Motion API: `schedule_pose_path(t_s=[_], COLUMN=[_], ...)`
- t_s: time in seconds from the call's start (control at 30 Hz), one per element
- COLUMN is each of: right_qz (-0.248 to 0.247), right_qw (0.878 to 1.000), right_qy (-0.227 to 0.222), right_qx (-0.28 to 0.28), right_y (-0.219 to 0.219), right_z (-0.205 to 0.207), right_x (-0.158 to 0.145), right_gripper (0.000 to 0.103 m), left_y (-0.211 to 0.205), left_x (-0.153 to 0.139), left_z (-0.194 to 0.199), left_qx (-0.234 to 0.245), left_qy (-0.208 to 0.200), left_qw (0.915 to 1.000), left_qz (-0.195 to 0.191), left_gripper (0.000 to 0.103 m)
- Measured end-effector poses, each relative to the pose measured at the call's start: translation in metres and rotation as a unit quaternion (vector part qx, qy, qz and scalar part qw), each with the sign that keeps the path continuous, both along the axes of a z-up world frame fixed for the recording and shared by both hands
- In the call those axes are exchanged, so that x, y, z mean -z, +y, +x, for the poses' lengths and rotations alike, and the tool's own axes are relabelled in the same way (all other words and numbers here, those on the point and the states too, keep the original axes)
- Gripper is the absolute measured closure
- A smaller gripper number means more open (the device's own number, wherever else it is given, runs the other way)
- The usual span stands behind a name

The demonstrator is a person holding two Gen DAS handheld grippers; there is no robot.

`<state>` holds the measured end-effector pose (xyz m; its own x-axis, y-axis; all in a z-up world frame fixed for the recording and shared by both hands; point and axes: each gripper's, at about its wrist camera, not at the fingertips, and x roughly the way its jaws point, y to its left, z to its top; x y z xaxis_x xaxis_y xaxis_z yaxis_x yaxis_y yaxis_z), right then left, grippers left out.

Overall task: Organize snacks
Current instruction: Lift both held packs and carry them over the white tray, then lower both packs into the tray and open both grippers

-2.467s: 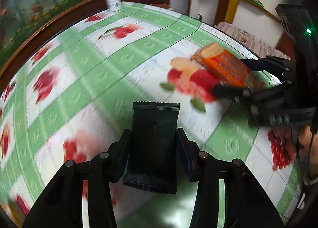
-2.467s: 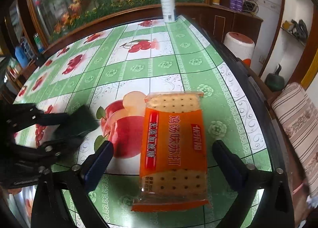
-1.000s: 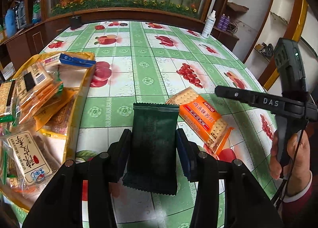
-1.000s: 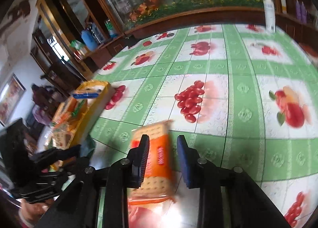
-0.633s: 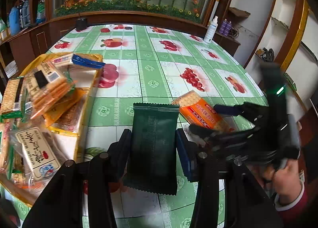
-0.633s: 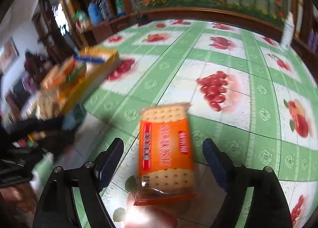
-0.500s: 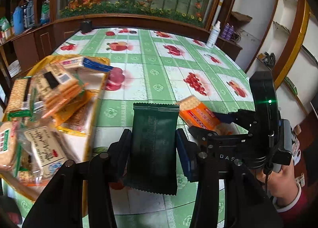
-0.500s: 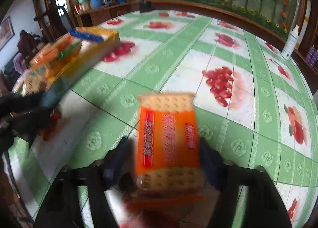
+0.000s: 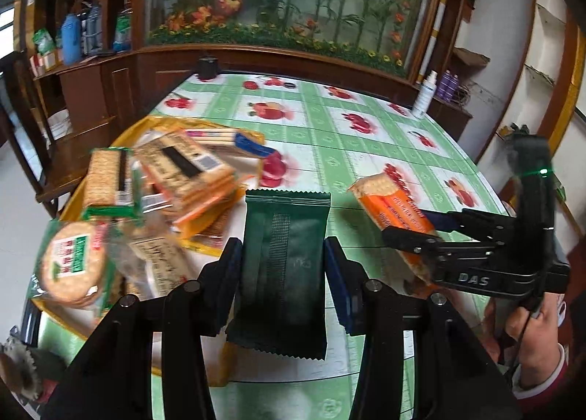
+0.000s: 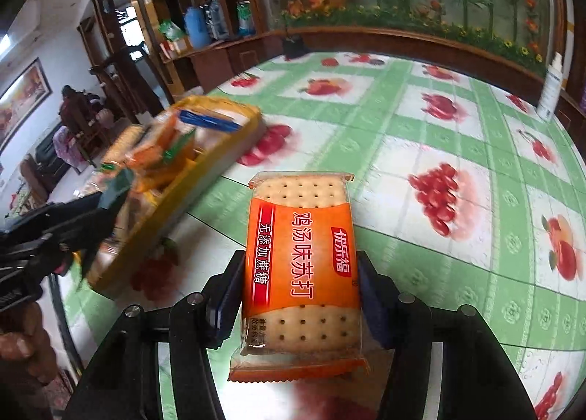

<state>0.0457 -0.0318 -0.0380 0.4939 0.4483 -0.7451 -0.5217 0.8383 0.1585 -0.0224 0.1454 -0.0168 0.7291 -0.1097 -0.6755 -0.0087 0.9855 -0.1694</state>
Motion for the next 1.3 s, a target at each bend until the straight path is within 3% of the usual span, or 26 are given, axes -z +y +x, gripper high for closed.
schedule_pose_path(t_s=[0.57, 0.97, 1.3], right_qz=[0.042, 0.055, 0.054], right_qw=[0.995, 0.988, 0.987], right_qy=[-0.014, -0.020, -0.031], right_qx=[-0.087, -0.141, -0.146], right_y=[0.081, 0.146, 0.174], right_z=[-0.016, -0.023, -0.004], right_x=[-0.032, -0.044, -0.054], right_gripper=[0.045, 0.045, 0.045], left_y=[0.067, 0.084, 0.094], left_x=[-0.001, 0.002, -0.001], left_z=[-0.024, -0.026, -0.016], left_qx=[-0.090, -0.110, -0.131], left_qy=[-0.009, -0.011, -0.015], left_qw=[0.9959, 0.9939, 0.9911], left_qz=[0.001, 0.000, 0.019], left_gripper=[0.059, 0.059, 0.059])
